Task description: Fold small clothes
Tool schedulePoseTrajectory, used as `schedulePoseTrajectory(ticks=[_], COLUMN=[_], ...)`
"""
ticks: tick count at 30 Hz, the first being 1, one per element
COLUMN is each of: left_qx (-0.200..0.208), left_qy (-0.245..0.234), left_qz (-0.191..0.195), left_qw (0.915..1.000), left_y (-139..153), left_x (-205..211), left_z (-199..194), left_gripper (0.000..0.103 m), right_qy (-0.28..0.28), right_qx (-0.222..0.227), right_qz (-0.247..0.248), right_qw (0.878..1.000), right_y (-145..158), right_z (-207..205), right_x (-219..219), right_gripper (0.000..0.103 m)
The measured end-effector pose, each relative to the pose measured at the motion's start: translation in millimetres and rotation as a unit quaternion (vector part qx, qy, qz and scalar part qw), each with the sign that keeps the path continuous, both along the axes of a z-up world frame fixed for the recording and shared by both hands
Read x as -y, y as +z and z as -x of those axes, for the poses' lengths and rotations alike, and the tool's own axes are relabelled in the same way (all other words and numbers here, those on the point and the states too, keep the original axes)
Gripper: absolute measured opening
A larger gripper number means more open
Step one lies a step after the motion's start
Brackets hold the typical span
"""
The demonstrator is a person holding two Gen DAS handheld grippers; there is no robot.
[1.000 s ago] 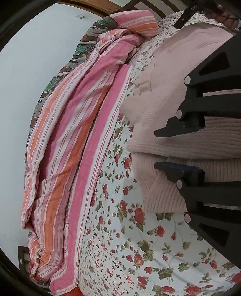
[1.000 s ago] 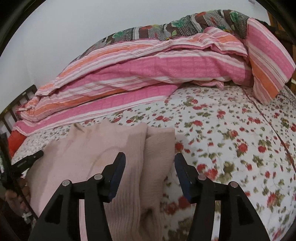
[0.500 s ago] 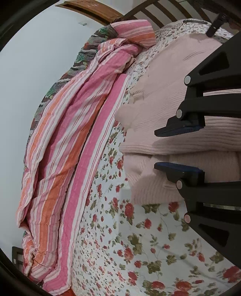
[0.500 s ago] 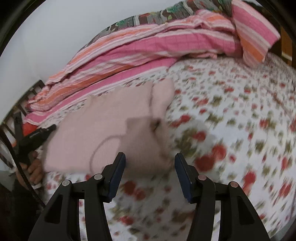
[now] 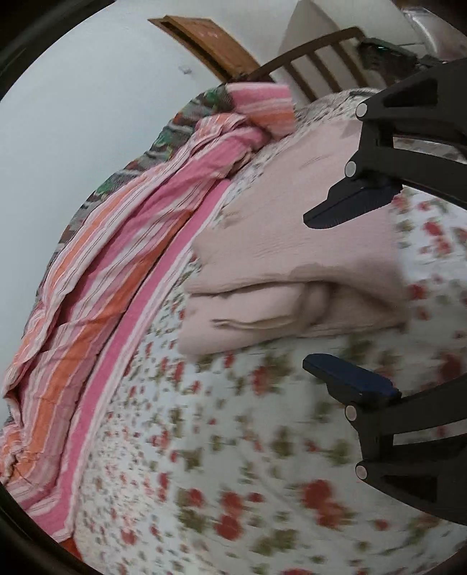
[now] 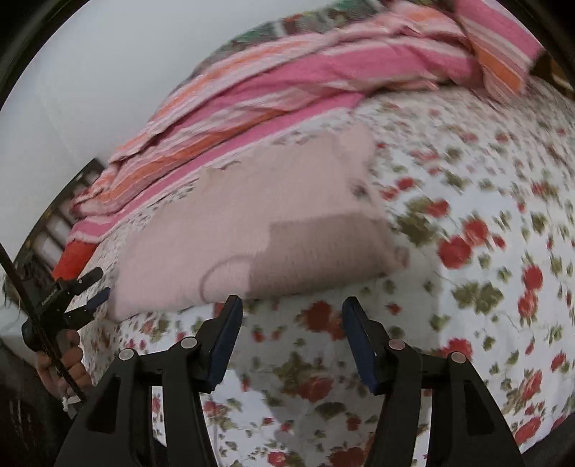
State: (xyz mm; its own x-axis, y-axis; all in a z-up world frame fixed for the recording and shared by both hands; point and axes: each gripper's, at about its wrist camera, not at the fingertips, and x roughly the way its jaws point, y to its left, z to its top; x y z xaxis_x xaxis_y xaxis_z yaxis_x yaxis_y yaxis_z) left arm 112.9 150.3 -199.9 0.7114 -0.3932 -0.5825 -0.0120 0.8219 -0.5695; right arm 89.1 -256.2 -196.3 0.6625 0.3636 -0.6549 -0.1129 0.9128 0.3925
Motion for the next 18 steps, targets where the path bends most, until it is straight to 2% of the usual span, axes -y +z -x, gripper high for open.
schedulePoseTrajectory(ticks=[3,5,8,11,18], left_qx=[-0.014,-0.028,-0.021,-0.017,-0.009], left_qy=[-0.008,-0.023,-0.020,-0.018,-0.014], left_qz=[-0.006,0.005,-0.006,0.006,0.011], left_qw=[0.9999,0.9993,0.9996,0.9997,0.9998], left_y=[-11,-21,-21,-23,-21], left_x=[8,15,20,17,11], left_z=[16,19,20,15,8], left_gripper=[0.069,0.069,0.069,0.069,0.069], right_qy=[0.006,0.015,0.023,0.028,0.033], right_qx=[0.041,0.058,0.079,0.093,0.043], right_qz=[0.035,0.062,0.090,0.111,0.141], right_qw=[0.999,0.996,0.993,0.989,0.989], right_y=[16,25,34,38,21], right_z=[2,-4,-18,-40,-106], right_x=[-14,-26,-46,-66,-102], right_gripper=[0.056,0.056,0.056,0.056,0.056])
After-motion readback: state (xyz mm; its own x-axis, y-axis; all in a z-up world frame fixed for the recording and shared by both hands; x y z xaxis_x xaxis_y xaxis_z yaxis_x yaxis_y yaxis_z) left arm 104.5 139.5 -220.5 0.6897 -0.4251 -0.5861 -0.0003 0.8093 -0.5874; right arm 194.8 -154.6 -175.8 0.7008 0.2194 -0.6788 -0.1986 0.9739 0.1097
